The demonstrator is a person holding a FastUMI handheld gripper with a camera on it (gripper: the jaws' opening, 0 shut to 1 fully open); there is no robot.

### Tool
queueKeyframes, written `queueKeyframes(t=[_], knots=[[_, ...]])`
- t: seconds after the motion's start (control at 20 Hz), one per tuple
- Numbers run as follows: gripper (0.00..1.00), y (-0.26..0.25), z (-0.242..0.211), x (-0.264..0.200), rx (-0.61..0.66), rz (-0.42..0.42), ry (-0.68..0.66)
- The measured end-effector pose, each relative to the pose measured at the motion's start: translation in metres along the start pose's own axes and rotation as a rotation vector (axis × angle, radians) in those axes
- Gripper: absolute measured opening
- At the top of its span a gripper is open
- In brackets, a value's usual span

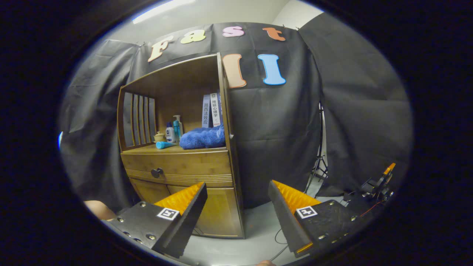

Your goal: Pull open the drawer, take out the items inside it, and place them on the countertop above the cabinet.

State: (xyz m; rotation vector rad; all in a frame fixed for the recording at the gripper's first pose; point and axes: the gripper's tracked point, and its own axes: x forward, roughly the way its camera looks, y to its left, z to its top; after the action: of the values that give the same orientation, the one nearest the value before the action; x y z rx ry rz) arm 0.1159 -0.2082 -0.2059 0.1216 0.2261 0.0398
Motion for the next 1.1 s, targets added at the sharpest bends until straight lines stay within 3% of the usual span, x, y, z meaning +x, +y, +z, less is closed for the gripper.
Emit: queueKeyframes(t=[1.1], knots=[[0.99,0.0031,0.0077,-0.0066,0.007,0.013,-0.050]])
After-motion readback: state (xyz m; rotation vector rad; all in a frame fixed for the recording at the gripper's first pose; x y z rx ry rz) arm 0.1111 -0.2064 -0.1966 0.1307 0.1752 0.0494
